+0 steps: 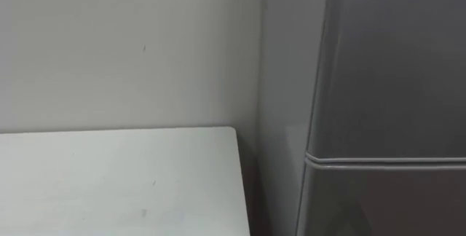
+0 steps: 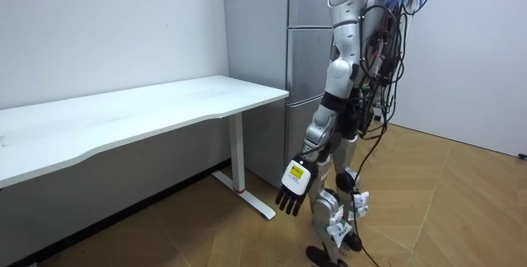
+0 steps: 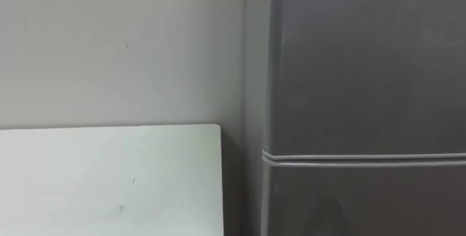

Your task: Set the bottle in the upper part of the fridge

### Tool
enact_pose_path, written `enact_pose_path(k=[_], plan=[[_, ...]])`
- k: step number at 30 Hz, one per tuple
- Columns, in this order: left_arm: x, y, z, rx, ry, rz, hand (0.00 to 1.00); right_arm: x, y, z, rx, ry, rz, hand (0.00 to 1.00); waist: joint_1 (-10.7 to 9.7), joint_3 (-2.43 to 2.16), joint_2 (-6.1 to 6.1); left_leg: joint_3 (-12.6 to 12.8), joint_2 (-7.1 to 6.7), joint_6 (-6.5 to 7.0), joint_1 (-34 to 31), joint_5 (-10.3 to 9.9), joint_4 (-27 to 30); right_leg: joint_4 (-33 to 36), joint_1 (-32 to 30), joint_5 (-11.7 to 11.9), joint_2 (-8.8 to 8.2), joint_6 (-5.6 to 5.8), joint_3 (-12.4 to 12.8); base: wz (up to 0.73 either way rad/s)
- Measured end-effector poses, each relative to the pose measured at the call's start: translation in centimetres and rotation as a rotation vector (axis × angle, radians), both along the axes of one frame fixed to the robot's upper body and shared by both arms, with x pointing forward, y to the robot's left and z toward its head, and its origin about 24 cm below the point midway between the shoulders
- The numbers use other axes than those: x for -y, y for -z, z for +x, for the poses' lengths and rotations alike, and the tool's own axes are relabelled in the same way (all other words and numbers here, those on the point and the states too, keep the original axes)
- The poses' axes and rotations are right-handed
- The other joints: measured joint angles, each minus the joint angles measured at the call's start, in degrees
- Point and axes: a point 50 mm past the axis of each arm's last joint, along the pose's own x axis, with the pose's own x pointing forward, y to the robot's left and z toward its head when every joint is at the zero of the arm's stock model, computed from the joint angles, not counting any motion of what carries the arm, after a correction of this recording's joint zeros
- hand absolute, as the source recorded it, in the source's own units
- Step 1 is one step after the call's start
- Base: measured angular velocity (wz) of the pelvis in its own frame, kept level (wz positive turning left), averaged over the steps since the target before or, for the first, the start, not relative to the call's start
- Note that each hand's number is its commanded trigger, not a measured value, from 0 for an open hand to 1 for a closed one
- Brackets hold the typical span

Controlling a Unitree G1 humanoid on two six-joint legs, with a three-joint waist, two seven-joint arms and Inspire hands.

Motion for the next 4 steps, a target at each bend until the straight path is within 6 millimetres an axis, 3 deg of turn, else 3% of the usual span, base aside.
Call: enact_pose_path(k=[4], plan=[[0.5, 0.1, 0.5, 0.004, 0.04, -0.009, 0.0, -1.7, 0.5, 1.1, 0.017, -0.086, 0.12, 0.0, 0.2, 0.01, 0.02, -0.1, -0.01, 0.0, 0.0, 0.0, 0.0, 0.1, 0.1, 0.0, 0.04, 0.0, 0.0, 0.0]])
